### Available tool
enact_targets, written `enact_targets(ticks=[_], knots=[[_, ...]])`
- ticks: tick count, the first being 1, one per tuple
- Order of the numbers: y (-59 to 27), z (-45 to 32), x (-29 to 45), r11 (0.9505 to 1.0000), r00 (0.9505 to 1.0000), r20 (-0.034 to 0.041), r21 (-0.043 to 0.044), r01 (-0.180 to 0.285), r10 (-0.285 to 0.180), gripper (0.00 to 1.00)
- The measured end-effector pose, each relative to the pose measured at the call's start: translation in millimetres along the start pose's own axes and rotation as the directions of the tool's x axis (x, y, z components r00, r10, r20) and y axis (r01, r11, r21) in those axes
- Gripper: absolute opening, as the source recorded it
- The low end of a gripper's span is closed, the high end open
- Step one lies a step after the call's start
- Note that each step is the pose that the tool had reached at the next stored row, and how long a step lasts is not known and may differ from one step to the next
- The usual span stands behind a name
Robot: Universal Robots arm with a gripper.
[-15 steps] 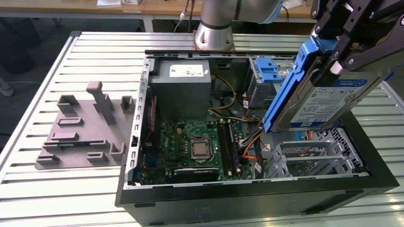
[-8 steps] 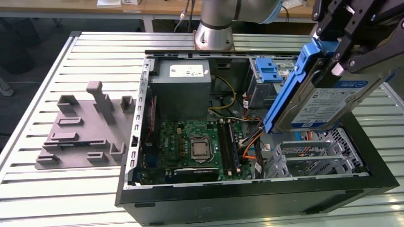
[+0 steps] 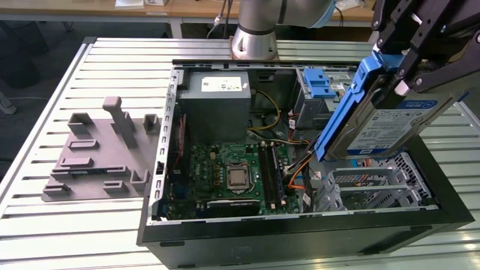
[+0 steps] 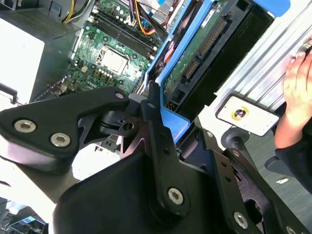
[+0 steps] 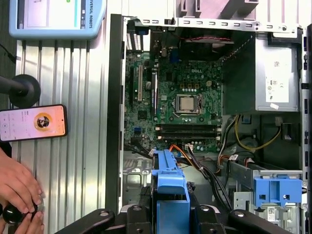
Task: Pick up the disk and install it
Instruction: 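Insert the disk into the insertion slot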
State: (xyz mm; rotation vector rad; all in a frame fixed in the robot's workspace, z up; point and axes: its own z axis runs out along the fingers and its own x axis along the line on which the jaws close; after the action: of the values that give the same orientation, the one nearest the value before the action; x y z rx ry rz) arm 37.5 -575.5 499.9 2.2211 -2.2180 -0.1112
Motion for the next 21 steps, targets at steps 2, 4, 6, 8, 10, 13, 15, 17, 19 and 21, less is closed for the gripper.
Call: enact_targets(ticks=[2, 4, 6, 8, 10, 13, 15, 17, 19, 21], knots=[[-0.2, 1.2, 0.8, 1.0000, 1.0000, -0.0002, 0.0001, 0.000, 0.000, 0.36], [-0.4, 1.9, 1.3, 1.0000, 1.0000, -0.0003, 0.0001, 0.000, 0.000, 0.36], [-0.4, 1.9, 1.3, 1.0000, 1.0000, -0.0003, 0.0001, 0.000, 0.000, 0.36], [-0.4, 2.0, 1.4, 1.0000, 1.0000, -0.0003, 0.0001, 0.000, 0.000, 0.36], [-2.3, 2.1, 1.4, 1.0000, 1.0000, -0.0001, 0.0002, 0.000, 0.000, 0.36], [-8.2, 2.1, 1.4, 1.0000, 1.0000, -0.0002, 0.0001, 0.000, 0.000, 0.36], [-11.5, 2.2, 1.4, 1.0000, 1.0000, 0.0000, 0.0001, 0.000, 0.000, 0.36], [-12.6, 2.6, 1.6, 1.0000, 1.0000, -0.0002, 0.0005, 0.000, 0.000, 0.36], [-12.6, 3.4, 1.9, 1.0000, 1.0000, -0.0002, 0.0045, 0.000, 0.000, 0.36], [-12.9, 4.5, 2.1, 1.0000, 1.0000, -0.0003, 0.0081, 0.000, 0.000, 0.36]])
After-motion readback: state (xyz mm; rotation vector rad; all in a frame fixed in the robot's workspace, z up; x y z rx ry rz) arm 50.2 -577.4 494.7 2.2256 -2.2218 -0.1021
